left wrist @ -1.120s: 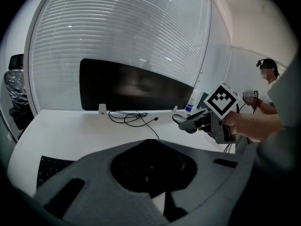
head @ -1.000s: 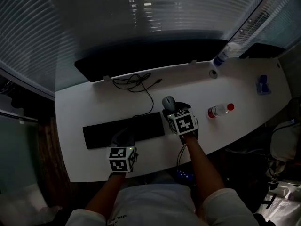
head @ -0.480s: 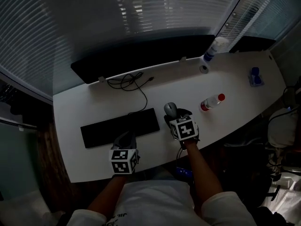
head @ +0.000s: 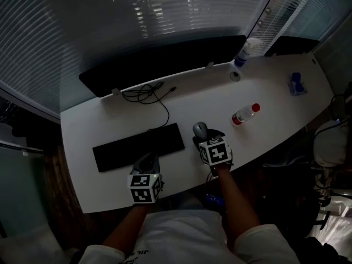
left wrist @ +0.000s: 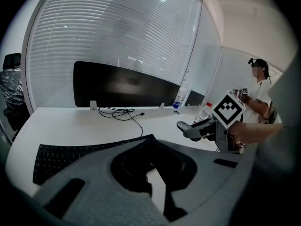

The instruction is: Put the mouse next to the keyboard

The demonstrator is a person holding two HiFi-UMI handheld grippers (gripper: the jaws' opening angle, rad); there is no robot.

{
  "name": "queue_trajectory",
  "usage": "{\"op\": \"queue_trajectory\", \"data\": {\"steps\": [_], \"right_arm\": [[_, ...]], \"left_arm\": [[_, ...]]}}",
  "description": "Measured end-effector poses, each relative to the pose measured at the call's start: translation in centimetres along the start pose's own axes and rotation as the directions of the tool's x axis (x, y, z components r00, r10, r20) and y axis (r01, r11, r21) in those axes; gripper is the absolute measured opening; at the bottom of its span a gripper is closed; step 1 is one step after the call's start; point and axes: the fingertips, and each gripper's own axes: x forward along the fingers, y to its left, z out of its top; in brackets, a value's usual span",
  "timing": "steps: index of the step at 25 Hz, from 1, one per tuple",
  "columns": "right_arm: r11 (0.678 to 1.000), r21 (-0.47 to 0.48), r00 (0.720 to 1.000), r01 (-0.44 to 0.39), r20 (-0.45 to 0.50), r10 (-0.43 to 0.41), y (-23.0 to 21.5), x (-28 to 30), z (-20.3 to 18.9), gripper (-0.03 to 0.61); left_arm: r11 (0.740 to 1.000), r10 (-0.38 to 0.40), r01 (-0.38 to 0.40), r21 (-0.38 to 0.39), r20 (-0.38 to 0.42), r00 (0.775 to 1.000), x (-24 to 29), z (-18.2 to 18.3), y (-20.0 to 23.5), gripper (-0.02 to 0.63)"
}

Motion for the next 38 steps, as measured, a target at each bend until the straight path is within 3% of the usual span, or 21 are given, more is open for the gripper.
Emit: {"op": "queue_trajectory", "data": {"steps": [13,38], "right_arm": [[0.999,0.041,0.994,0.014,-0.109,-0.009,-0.4,5.3,-6.5,0.288],[1.000,-0.008,0.994,-0.022,-0.108,0.021,0.0,7.5,-7.7,0.290]], "left_arm": [[0.999,0.035,-0.035,0.007,-0.044,0.998,-0.5,-2.4,0.6,0.006],[0.998,0.066,-0.067,-0.010,-0.054,0.996,-0.5,-3.0,1.3,0.006]]}}
